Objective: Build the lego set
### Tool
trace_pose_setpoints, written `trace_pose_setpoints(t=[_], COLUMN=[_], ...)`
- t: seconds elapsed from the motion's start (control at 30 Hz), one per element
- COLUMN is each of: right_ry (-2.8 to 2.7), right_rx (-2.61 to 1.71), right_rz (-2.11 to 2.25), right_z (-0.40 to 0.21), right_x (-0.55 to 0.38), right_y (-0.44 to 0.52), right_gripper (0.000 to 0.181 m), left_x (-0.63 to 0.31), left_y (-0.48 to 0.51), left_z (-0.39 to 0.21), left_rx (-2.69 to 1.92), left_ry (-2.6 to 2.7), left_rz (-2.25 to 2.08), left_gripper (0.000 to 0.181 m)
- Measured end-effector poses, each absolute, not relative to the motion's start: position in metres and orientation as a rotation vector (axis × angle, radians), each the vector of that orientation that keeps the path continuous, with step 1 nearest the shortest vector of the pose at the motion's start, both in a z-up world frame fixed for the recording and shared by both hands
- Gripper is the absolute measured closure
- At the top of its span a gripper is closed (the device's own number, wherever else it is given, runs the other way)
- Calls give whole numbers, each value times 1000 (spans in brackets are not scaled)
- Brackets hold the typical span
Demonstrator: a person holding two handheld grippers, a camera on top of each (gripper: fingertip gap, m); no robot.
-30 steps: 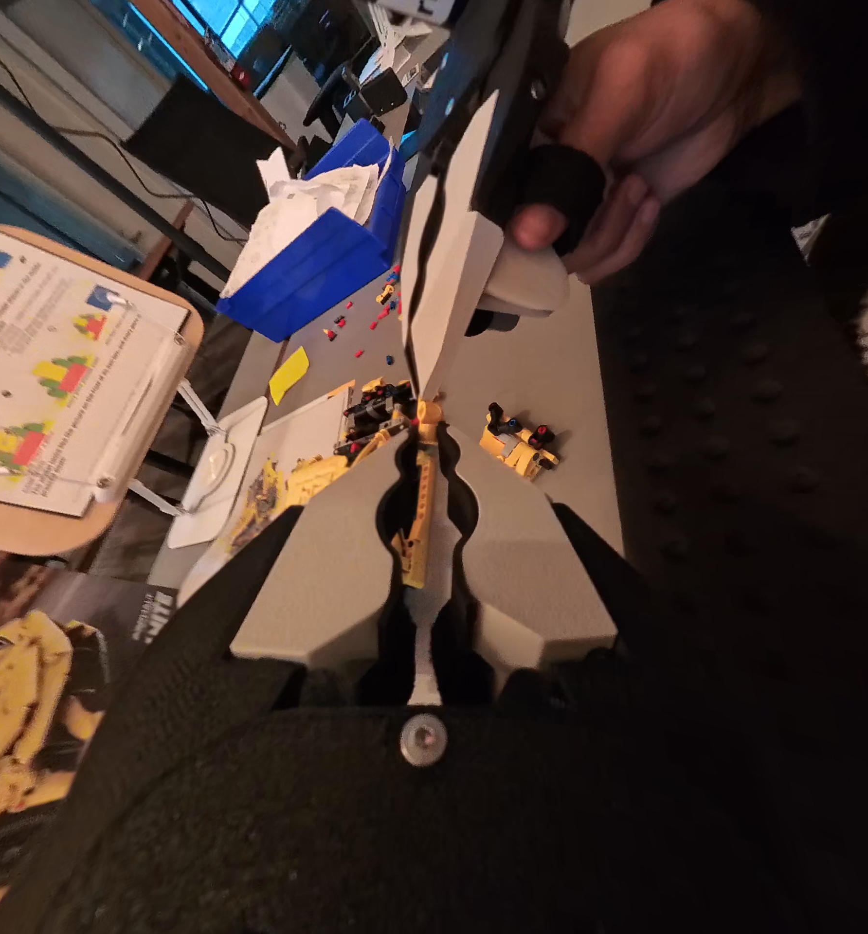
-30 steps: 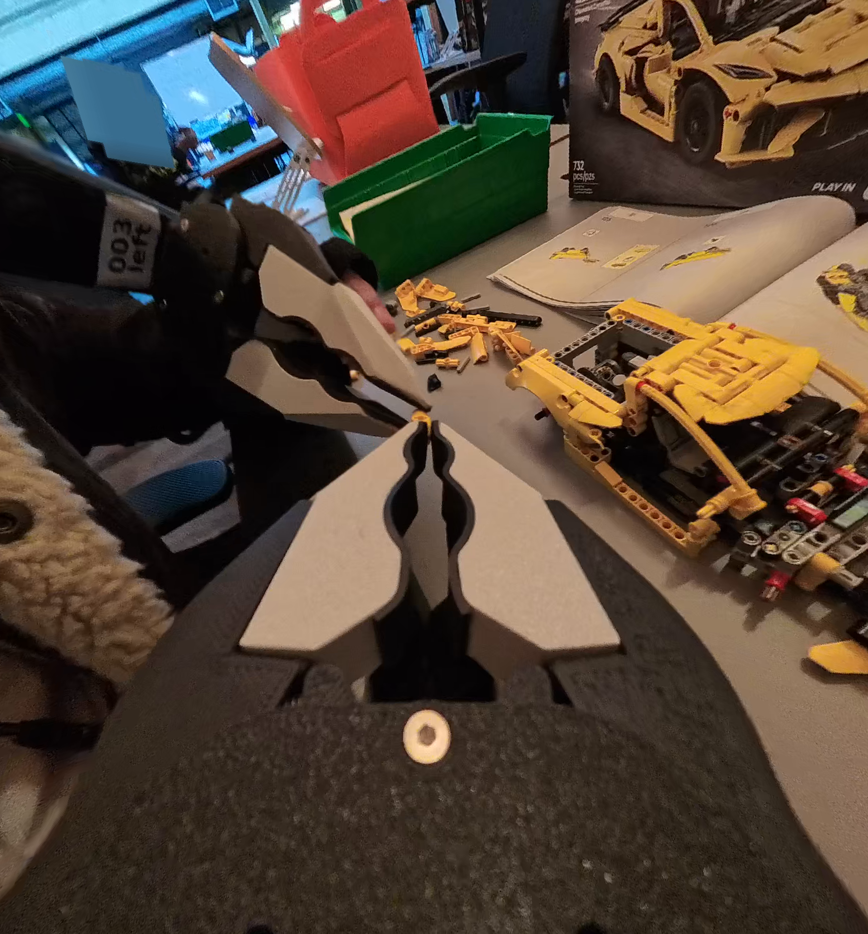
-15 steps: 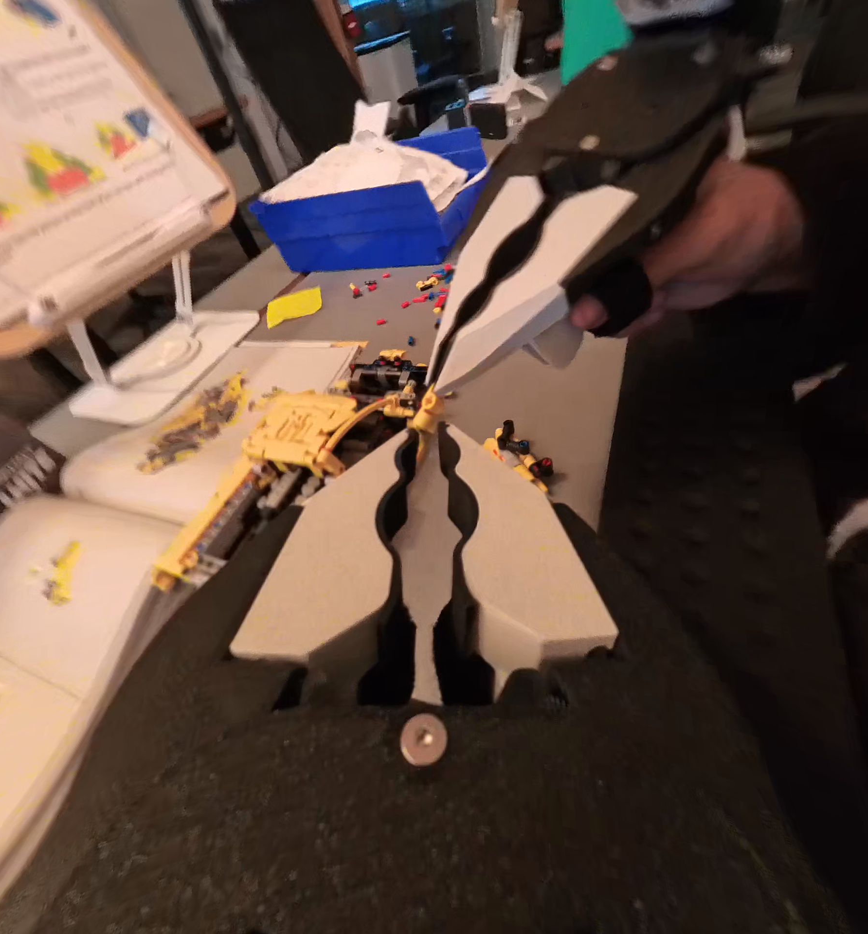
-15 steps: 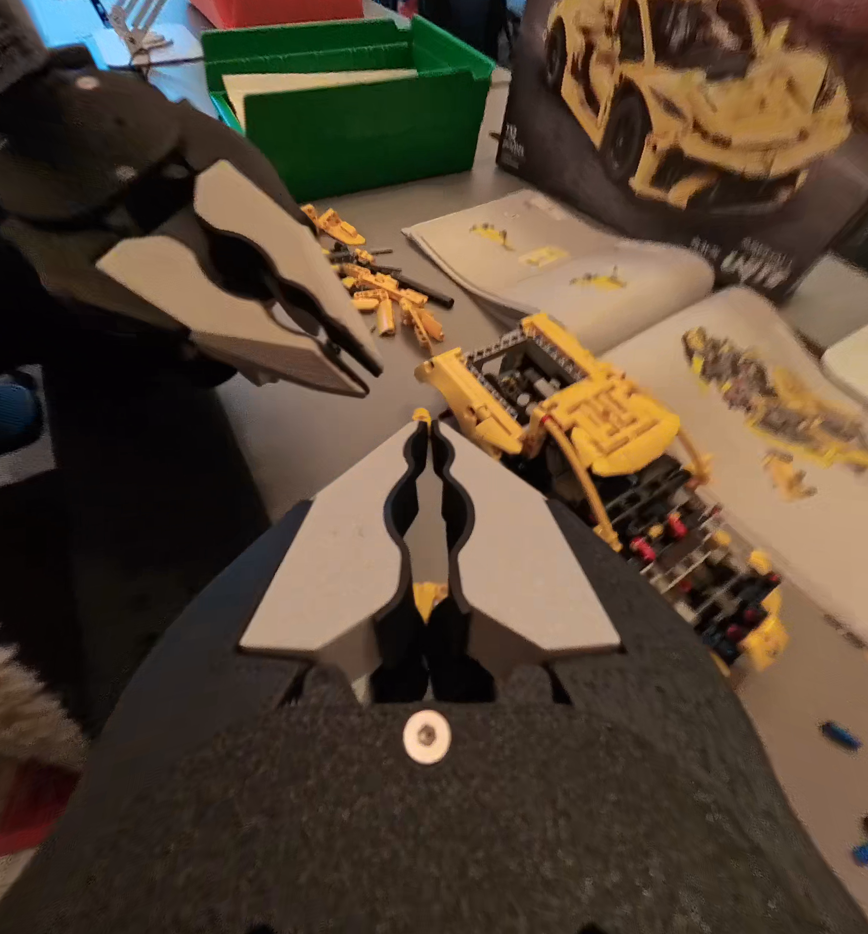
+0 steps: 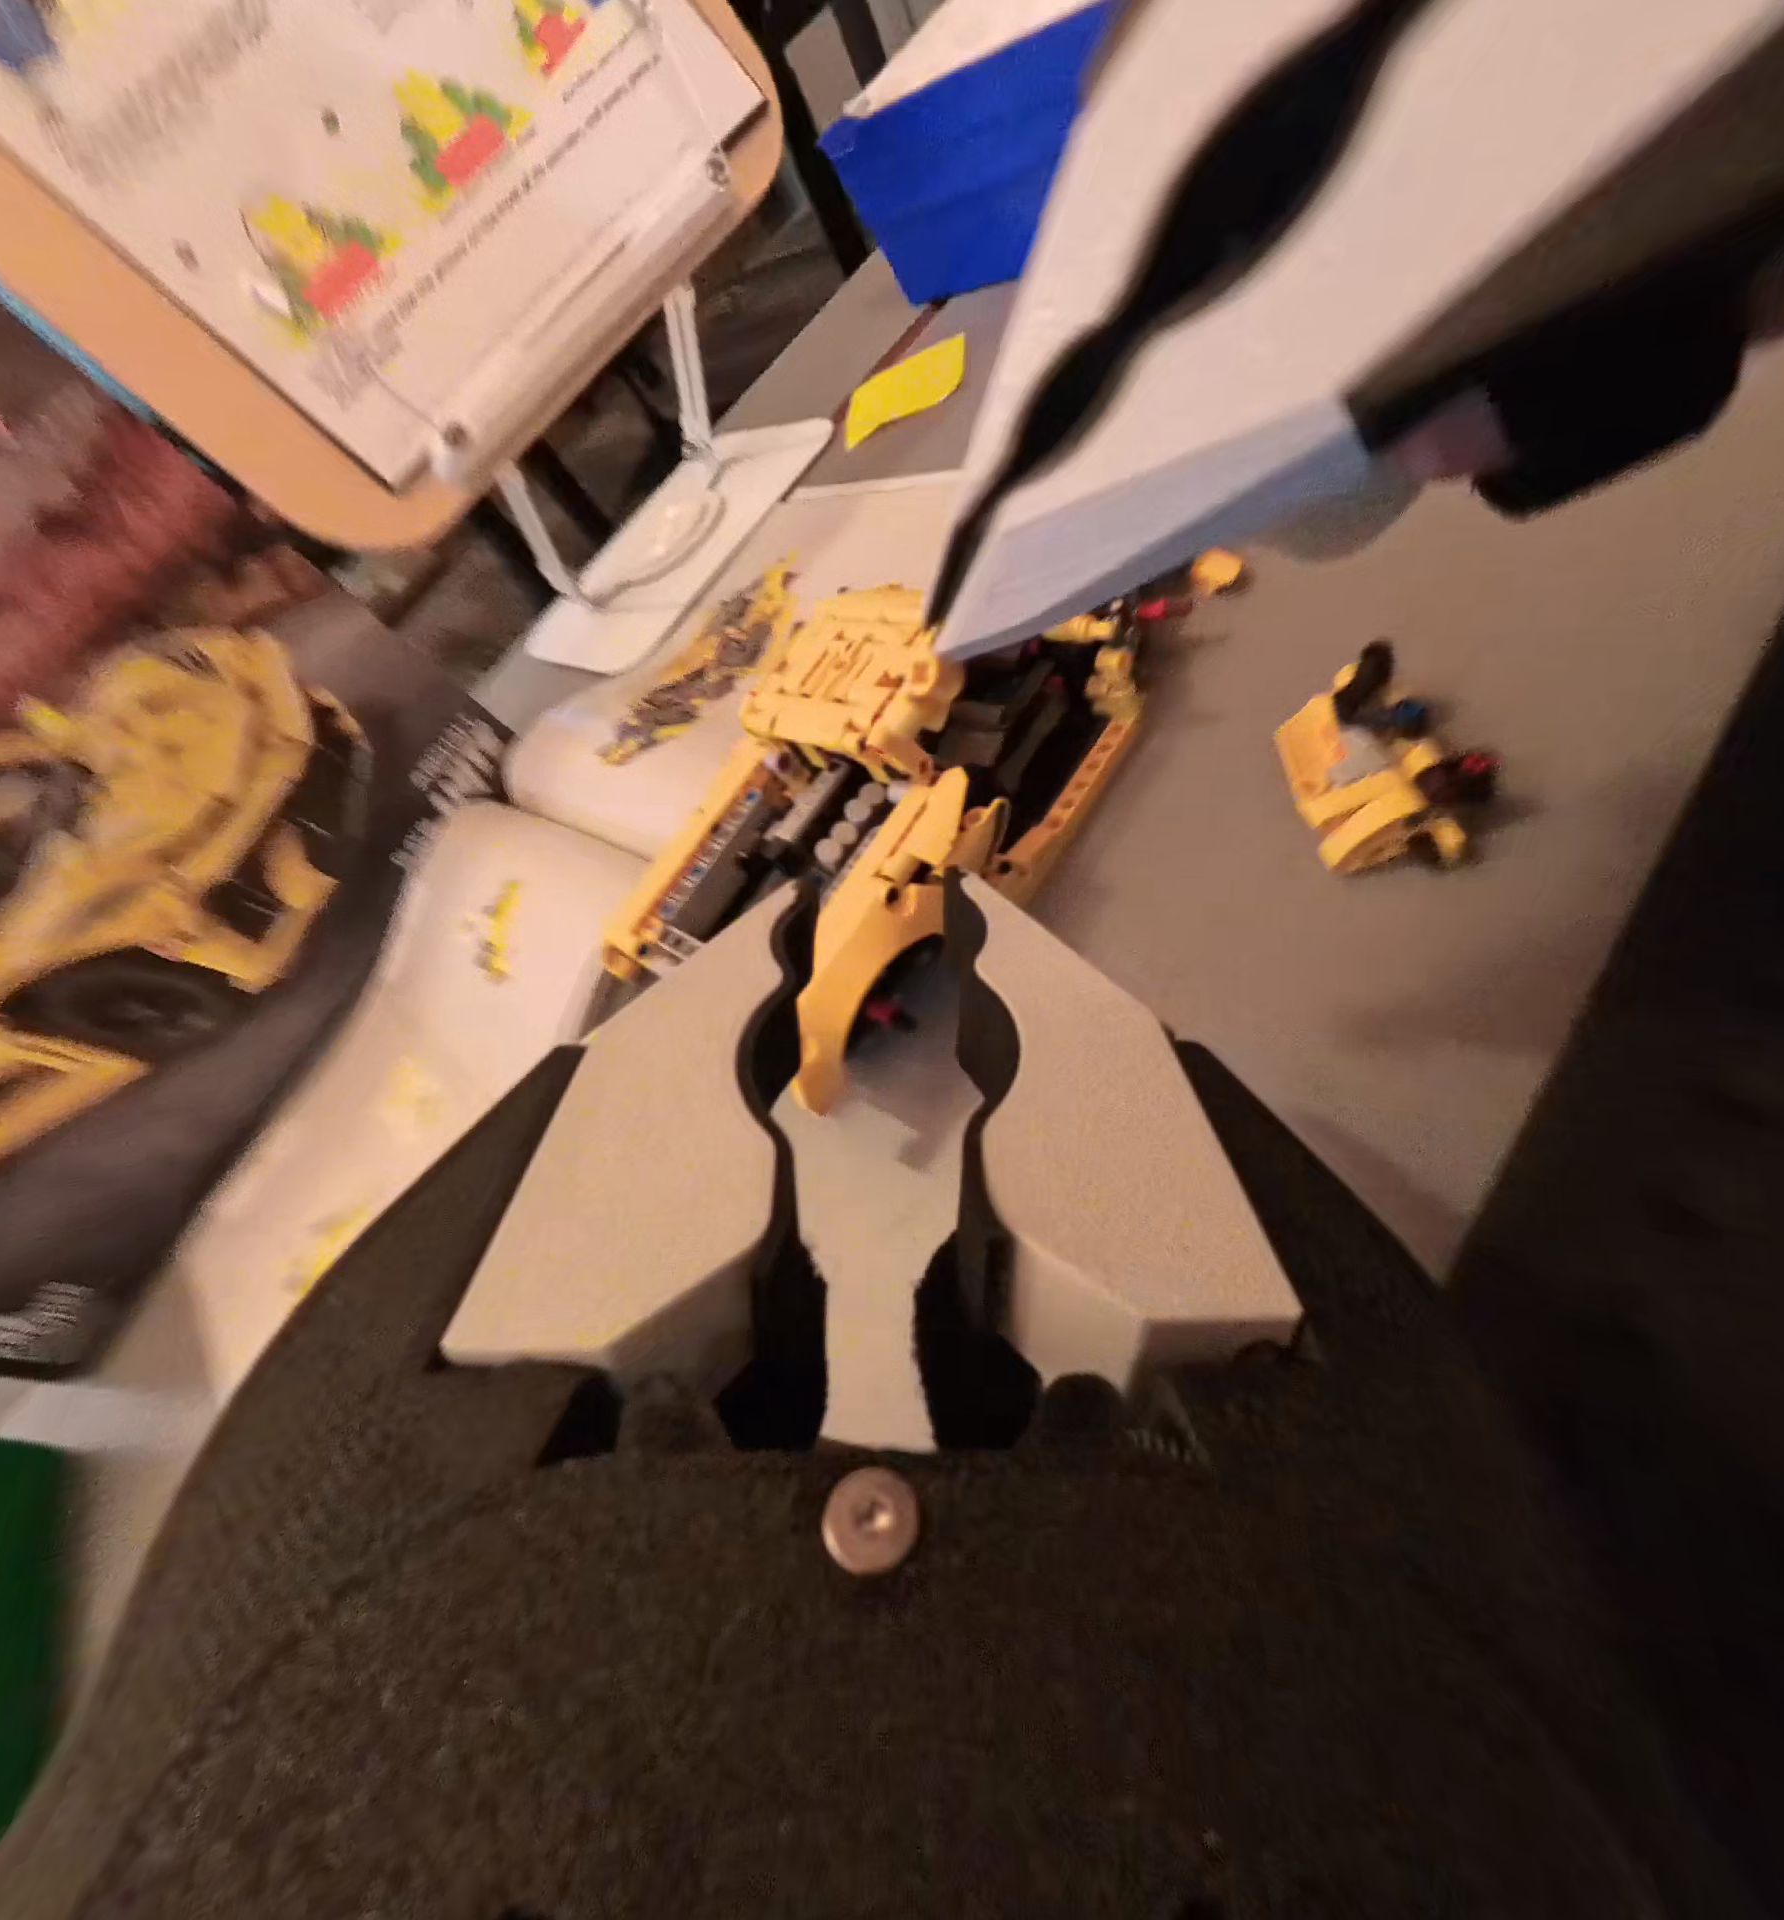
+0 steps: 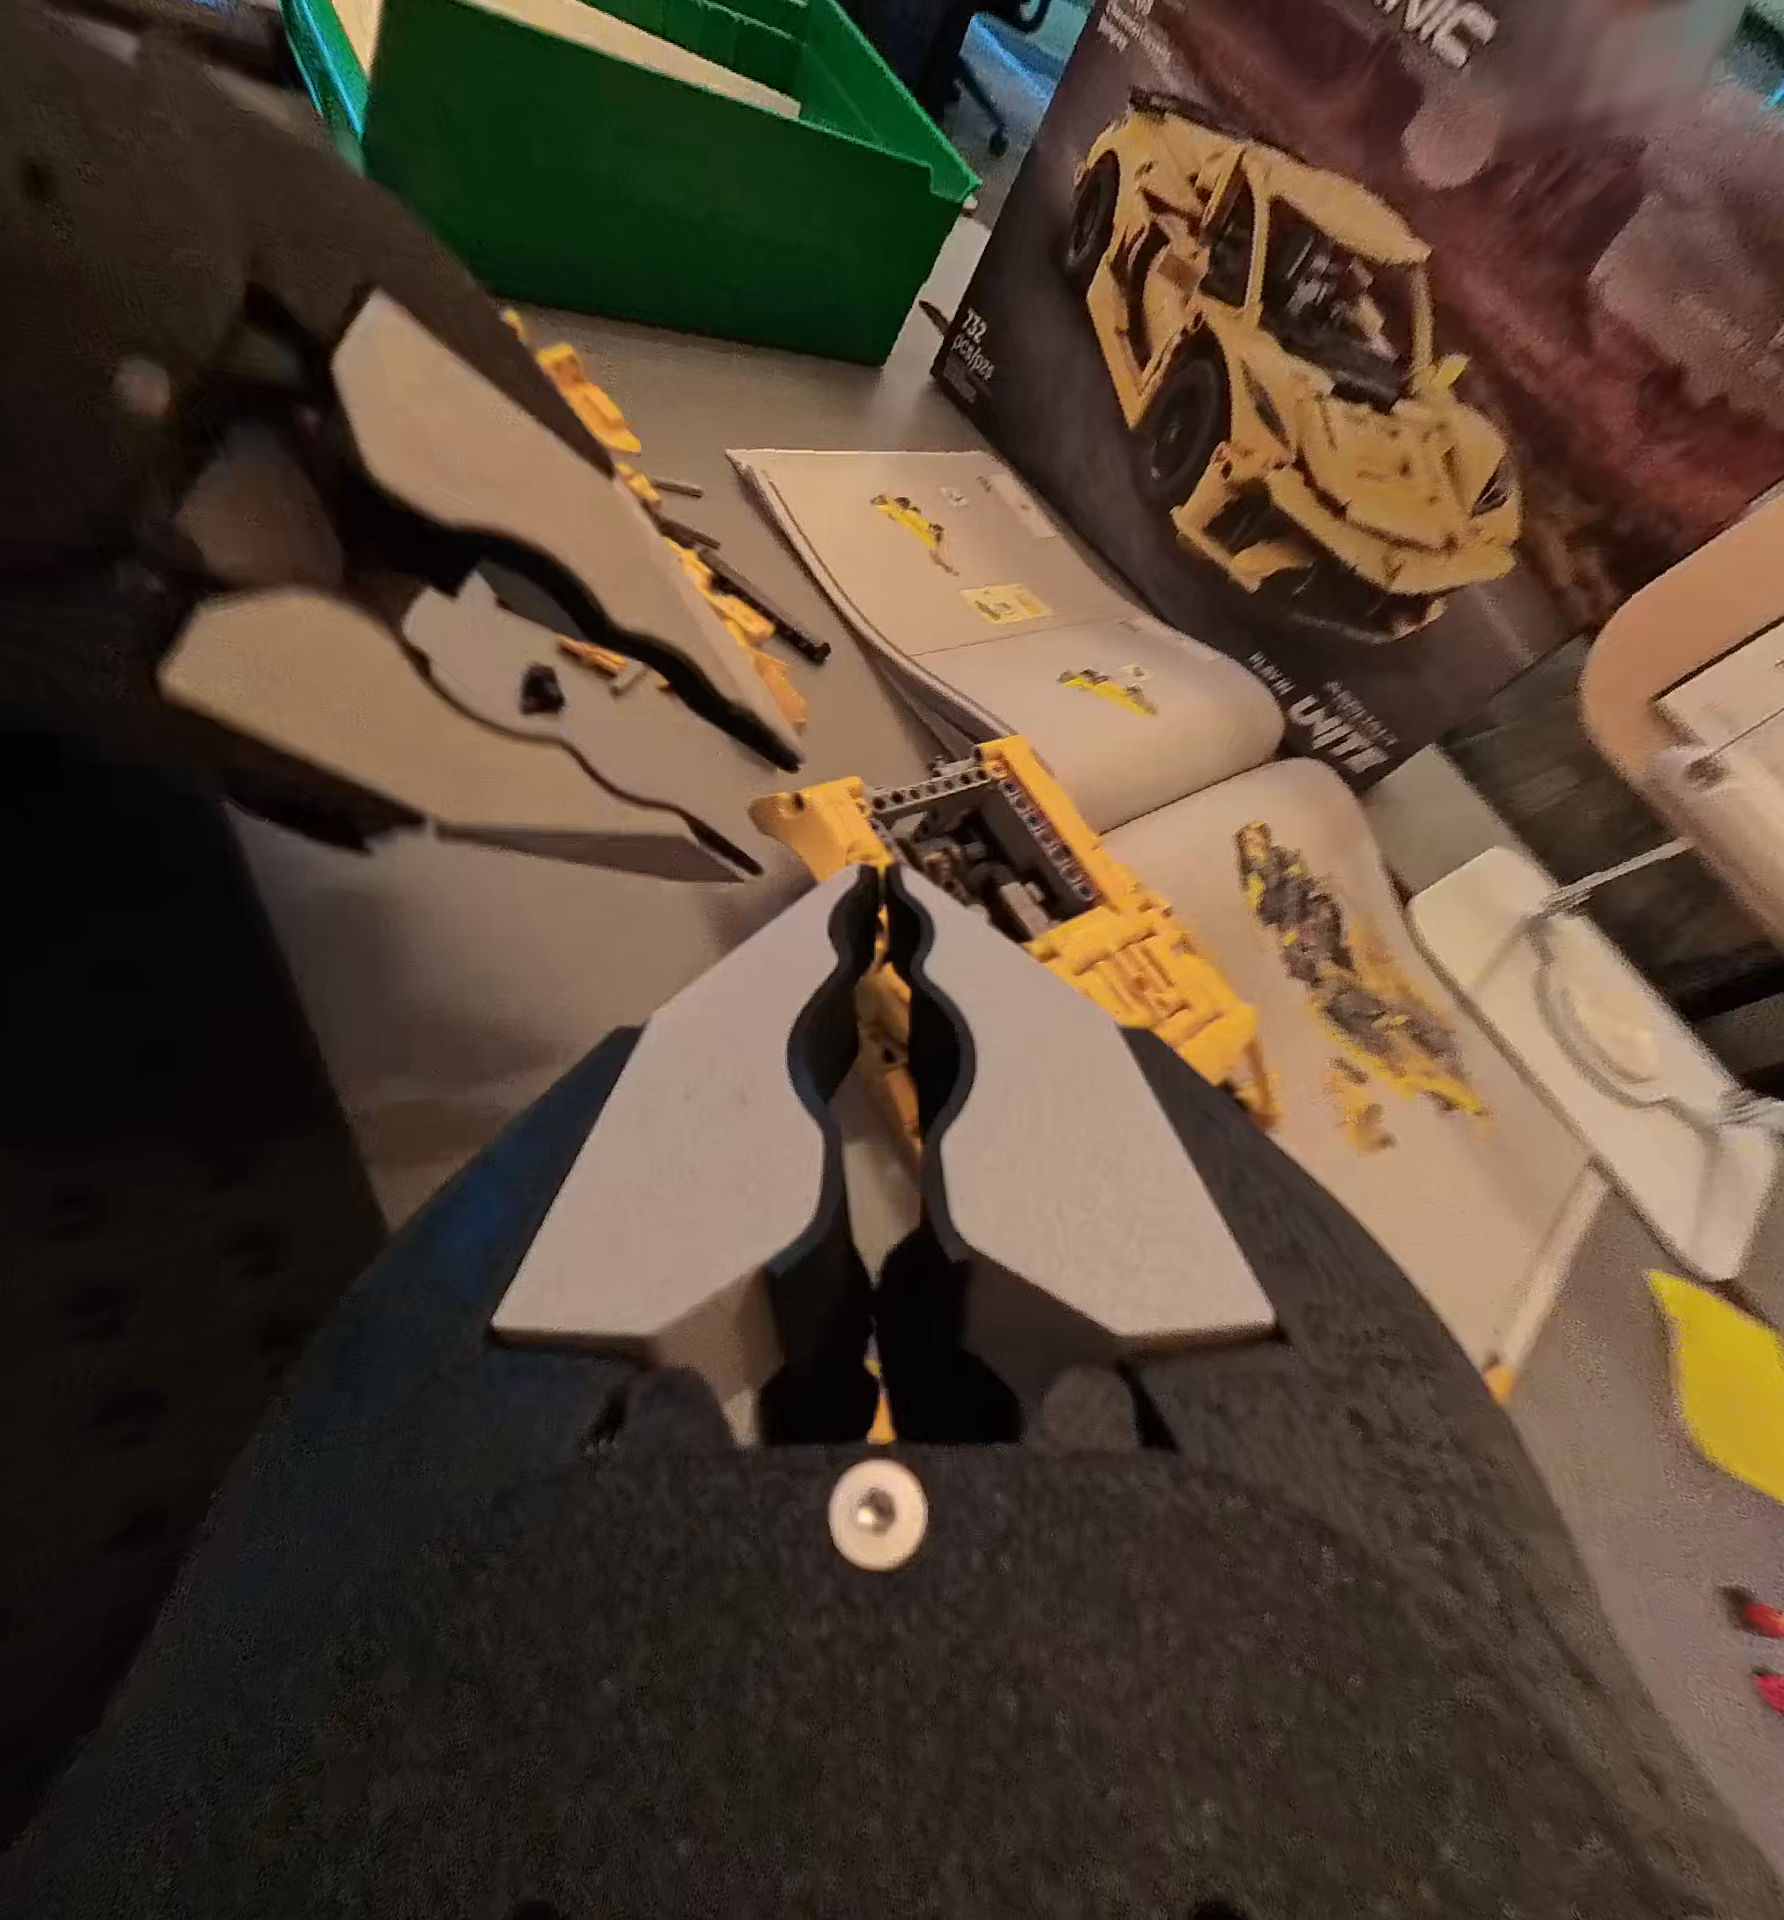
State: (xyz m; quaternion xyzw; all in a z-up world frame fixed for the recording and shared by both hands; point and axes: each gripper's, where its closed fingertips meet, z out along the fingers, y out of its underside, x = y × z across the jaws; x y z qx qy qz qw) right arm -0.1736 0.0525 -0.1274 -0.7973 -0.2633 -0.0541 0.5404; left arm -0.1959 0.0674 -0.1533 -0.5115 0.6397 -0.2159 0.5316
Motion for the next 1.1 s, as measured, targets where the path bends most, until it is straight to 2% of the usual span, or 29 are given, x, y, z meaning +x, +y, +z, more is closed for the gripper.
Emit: trace_pose_setpoints(t=[0.2, 0.57, 0.77, 0.93, 1.1], right_ry=[-420, -422, -321, -259, -208], right_rx=[-1973, -1963, -1816, -1828, -1742], right_rz=[37, 57, 456, 678, 1182], right_z=[-129, -128, -97, -99, -90], right_x=[-177, -189, -189, -184, -197], right_y=[59, 60, 48, 47, 37], right_gripper=[181, 177, 152, 151, 156], left_x=[-182, -173, -178, -185, -188], left_y=[67, 69, 62, 47, 35], left_z=[-151, -140, -108, -89, -87], left_rx=[-849, -833, -879, -890, -810], left_ry=[1597, 1531, 1368, 1302, 1339], left_rz=[-35, 47, -359, -743, -808], left_gripper=[163, 167, 167, 167, 167])
